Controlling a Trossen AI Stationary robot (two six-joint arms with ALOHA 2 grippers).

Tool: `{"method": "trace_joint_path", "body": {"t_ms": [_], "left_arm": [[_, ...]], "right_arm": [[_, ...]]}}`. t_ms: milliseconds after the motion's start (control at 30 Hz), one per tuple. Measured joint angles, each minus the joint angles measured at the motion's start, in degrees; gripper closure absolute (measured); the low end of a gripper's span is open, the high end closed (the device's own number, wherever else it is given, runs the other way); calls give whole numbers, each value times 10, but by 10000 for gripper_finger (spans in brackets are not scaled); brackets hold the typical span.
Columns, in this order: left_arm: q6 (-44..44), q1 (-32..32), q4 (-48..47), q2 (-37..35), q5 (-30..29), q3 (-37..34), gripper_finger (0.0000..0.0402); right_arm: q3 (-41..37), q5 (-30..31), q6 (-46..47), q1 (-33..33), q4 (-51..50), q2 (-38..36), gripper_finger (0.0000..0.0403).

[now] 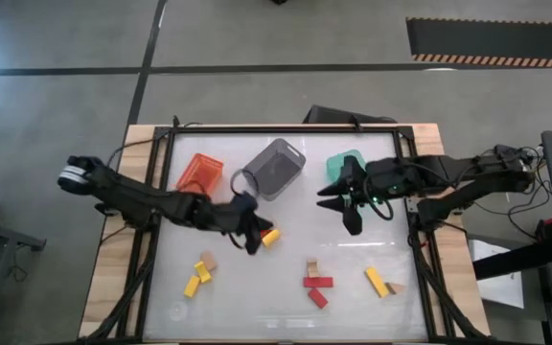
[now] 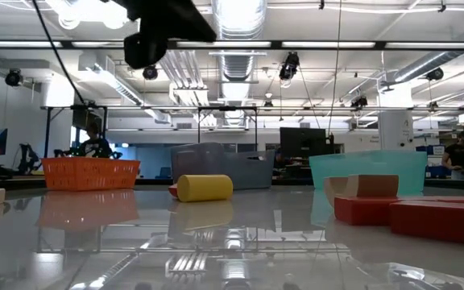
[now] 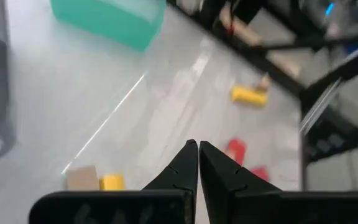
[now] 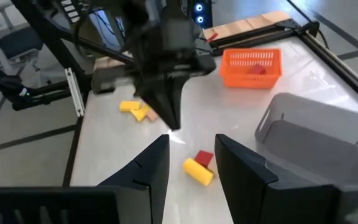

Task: Sort & place blocks by color
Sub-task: Put the yellow block into the black bin

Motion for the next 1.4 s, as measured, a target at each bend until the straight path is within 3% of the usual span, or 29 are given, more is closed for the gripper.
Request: {"method": "trace_joint_path", "body": {"t_ms": [367,667,1133,1400], "left_arm": [[19,-13,-3,146,0,10,402],[19,-12,-54,194,-10,39,398],[36,-12,-55,212,-19,29,258],[36,-12,-55,224,-47,29,244]], "right_arm": [[-92,65,40,48,26,-33,283],[-134,74,62,60,67,-33,283],[-140,78,60,60,73,-33,286],[-140,78,60,60,73,-33,288]]}}
